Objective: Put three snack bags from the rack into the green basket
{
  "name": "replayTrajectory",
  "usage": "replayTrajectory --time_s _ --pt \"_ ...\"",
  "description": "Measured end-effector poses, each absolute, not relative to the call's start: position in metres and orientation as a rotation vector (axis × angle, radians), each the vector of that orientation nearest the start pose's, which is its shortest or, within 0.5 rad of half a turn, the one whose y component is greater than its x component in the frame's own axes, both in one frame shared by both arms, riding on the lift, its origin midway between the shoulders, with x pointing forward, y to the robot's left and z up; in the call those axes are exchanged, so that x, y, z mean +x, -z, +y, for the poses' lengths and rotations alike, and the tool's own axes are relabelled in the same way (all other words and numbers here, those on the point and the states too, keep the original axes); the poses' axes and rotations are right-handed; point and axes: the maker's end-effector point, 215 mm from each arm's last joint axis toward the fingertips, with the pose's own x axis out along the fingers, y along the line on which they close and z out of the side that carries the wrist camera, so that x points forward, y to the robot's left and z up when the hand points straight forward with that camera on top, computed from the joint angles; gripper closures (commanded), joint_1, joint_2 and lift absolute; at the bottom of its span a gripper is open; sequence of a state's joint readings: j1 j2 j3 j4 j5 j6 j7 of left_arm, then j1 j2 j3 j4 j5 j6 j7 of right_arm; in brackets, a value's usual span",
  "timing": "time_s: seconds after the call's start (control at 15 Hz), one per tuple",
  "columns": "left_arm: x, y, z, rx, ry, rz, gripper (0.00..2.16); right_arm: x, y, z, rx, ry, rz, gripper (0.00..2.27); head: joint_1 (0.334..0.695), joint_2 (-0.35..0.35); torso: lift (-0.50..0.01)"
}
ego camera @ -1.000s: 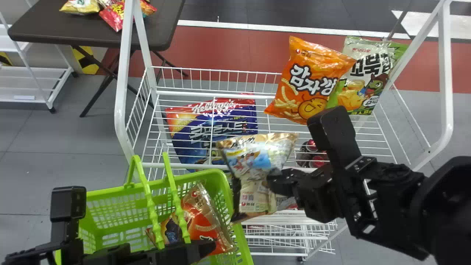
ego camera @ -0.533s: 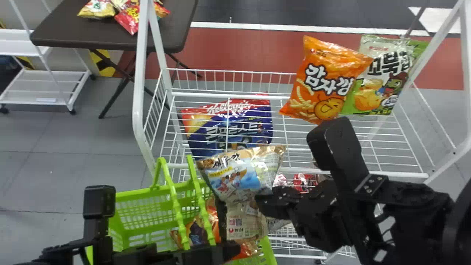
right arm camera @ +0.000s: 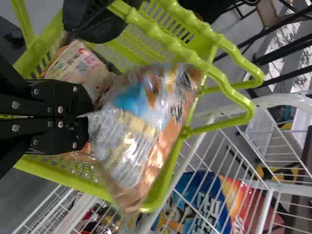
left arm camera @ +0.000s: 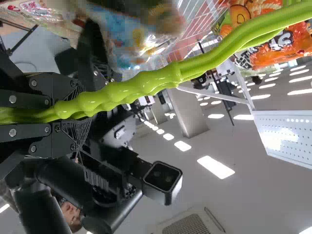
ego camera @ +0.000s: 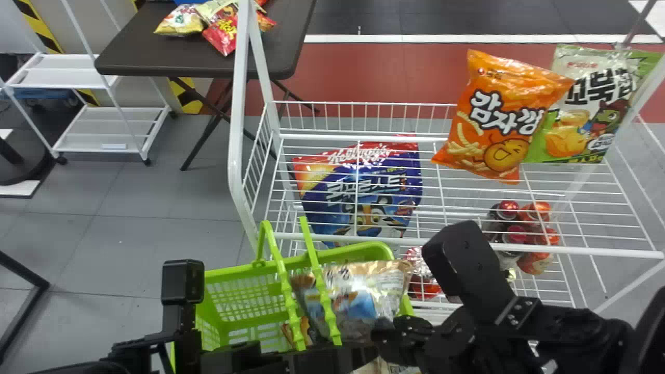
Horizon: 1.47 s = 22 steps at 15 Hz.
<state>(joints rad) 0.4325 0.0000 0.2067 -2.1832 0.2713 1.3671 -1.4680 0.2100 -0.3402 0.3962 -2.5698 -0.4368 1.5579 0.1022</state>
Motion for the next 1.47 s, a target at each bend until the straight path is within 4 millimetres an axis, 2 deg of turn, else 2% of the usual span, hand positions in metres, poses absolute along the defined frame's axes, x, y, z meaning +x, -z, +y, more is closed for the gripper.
replayTrajectory --time_s 0.27,0.33,0.47,0.6,0.73,0.93,1.0,1.2,1.33,1.47 --pt "0.236 0.345 0.063 -1.036 1.263 0.761 2.15 0.265 0.406 -0.027 -0.164 -0.831 0.941 0.05 0.695 0.096 0.0" --pt "0.236 0.344 0.063 -1.036 1.263 0.761 2.15 0.271 0.404 -0.033 -0.161 -0.811 0.934 0.05 0.695 0.088 0.0" --pt "0.234 0.345 0.063 -1.039 1.263 0.763 2.15 0.293 0.397 -0.053 -0.161 -0.749 0.908 0.05 0.695 0.027 0.0" --pt "0.233 0.344 0.064 -1.042 1.262 0.761 2.15 0.323 0.386 -0.084 -0.155 -0.664 0.875 0.05 0.695 -0.03 0.0" --pt "0.233 0.343 0.065 -1.043 1.263 0.756 2.15 0.34 0.379 -0.109 -0.114 -0.618 0.864 0.04 0.695 -0.078 0.0" --pt "0.232 0.343 0.065 -1.044 1.264 0.756 2.15 0.36 0.367 -0.118 -0.007 -0.622 0.822 0.06 0.695 -0.105 0.0" --pt "0.232 0.342 0.065 -1.044 1.266 0.756 2.15 0.372 0.364 -0.124 0.01 -0.599 0.79 0.06 0.695 -0.11 0.0" --pt "0.231 0.342 0.064 -1.044 1.267 0.757 2.15 0.434 0.354 -0.158 0.023 -0.465 0.644 0.06 0.695 -0.155 0.0" --pt "0.23 0.342 0.064 -1.047 1.268 0.758 2.15 0.465 0.355 -0.183 0.001 -0.37 0.572 0.07 0.695 -0.195 0.0" --pt "0.229 0.342 0.065 -1.048 1.268 0.757 2.15 0.492 0.362 -0.2 -0.028 -0.289 0.509 0.07 0.695 -0.21 0.0"
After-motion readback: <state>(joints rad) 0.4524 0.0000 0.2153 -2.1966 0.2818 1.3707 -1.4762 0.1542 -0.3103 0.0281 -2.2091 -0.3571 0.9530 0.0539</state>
